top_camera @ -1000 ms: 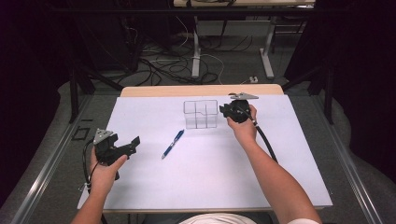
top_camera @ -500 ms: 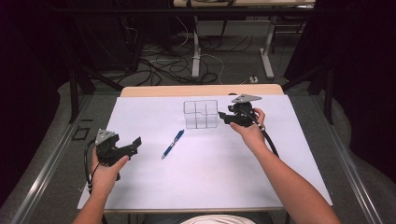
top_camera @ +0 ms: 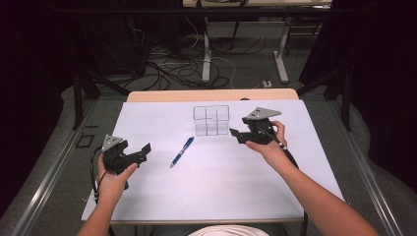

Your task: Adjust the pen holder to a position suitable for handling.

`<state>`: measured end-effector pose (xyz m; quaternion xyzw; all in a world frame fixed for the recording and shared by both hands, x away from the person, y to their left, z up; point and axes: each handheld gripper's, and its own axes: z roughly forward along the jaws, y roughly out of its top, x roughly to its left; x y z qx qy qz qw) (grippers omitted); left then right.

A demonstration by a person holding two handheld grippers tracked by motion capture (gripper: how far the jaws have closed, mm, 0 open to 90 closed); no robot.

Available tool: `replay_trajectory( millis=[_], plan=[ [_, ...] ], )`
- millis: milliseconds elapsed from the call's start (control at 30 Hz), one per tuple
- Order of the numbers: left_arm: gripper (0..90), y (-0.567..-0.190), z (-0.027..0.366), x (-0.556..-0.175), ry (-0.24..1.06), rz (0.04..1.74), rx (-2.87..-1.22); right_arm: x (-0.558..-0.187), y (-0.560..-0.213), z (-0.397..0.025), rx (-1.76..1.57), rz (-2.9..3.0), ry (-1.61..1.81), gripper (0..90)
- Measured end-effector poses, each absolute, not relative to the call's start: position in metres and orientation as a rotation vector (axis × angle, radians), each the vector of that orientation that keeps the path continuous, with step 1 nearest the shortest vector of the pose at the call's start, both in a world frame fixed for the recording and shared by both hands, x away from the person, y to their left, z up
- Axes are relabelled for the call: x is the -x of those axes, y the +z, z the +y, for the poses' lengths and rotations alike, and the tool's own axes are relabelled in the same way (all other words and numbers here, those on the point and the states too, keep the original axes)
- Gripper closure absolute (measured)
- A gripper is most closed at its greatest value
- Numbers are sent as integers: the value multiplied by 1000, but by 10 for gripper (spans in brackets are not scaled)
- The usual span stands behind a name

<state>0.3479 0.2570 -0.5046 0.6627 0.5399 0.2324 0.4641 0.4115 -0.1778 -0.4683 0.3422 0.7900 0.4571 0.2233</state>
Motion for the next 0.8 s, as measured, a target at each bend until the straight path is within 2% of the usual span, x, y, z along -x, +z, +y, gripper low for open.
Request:
replay_trajectory(
  millis=[233,300,367,400,567,800],
  plan=[
    [69,-502,249,-347,523,1308,-1643,-391,-473,-189,-920,2180,1225,312],
    [68,-501,246,-347,523,1301,-1651,-384,-475,-195,-940,2168,1237,236],
    [68,-501,244,-347,517,1290,-1667,-382,-475,-196,-941,2169,1232,222],
    [65,-501,241,-347,508,1277,-1685,-378,-477,-199,-987,2192,1219,174],
    [5,-499,235,-347,491,1217,-1723,-370,-486,-206,-1046,2250,1100,136],
    [3,-495,216,-346,449,1167,-1771,-363,-500,-219,-1127,2226,1106,22]
  ],
)
